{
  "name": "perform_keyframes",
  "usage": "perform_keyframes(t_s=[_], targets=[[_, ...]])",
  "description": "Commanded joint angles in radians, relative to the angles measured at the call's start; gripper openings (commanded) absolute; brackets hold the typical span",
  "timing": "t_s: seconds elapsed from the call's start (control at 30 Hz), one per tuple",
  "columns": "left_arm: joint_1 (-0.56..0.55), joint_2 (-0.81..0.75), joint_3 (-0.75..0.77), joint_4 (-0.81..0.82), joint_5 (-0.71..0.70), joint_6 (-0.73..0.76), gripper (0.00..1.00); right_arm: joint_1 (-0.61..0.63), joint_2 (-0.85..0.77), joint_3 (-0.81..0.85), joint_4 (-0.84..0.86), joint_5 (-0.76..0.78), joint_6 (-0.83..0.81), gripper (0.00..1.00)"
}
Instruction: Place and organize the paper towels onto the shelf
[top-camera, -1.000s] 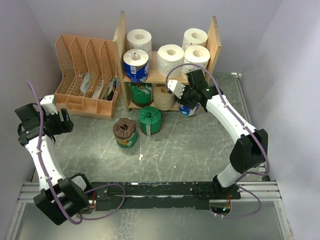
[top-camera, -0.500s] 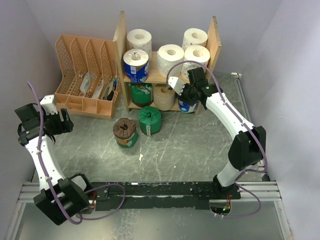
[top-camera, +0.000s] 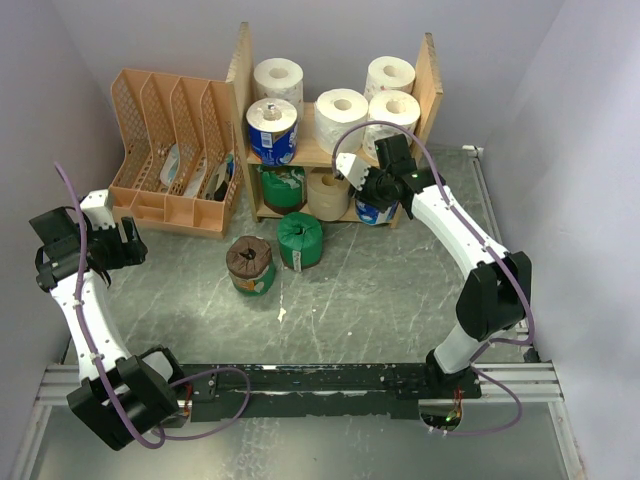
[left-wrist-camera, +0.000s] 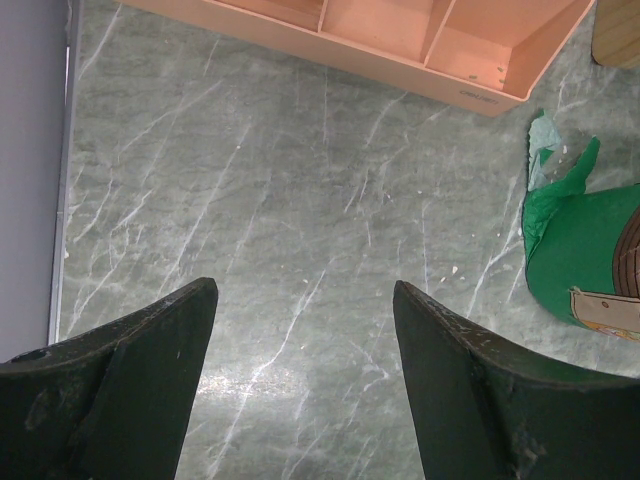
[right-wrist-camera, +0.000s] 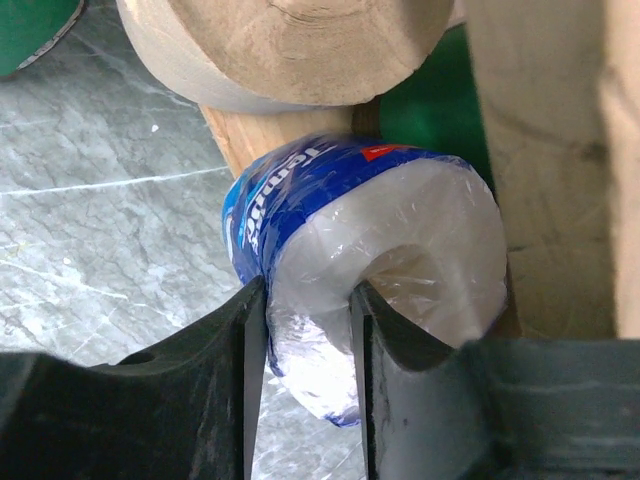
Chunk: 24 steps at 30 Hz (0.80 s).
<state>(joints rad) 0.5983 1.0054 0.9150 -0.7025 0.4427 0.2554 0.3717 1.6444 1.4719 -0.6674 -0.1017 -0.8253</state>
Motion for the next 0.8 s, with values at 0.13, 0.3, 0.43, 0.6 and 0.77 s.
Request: perform_keyframes(t_s=[0.13, 0.3, 0.43, 0.6, 0.77], targets=[[0.003, -0.006, -0.001, -0.006, 0.033, 0.016, 0.82, -0.008, -0.047, 0.024, 0.041, -0.007, 0.003, 0.44], [0.004, -0.007, -0.003, -0.005, 0.034, 0.016, 0.82, -0.008, -0.068, 0.007, 0.046, -0.004, 0.008, 0.5], [0.004, -0.007, -0.001, -0.005, 0.035, 0.015, 0.82, -0.008, -0.076, -0.006, 0.049, 0.006, 0.004, 0.5], [0.004, -0.008, -0.004, -0.005, 0.034, 0.016, 0.82, -0.008, -0.097, -0.017, 0.038, -0.003, 0.009, 0.5], [0.004, -0.008, -0.004, -0.004, 0.034, 0.016, 0.82, -0.007, -0.124, -0.025, 0.009, -0.02, 0.017, 0.5]])
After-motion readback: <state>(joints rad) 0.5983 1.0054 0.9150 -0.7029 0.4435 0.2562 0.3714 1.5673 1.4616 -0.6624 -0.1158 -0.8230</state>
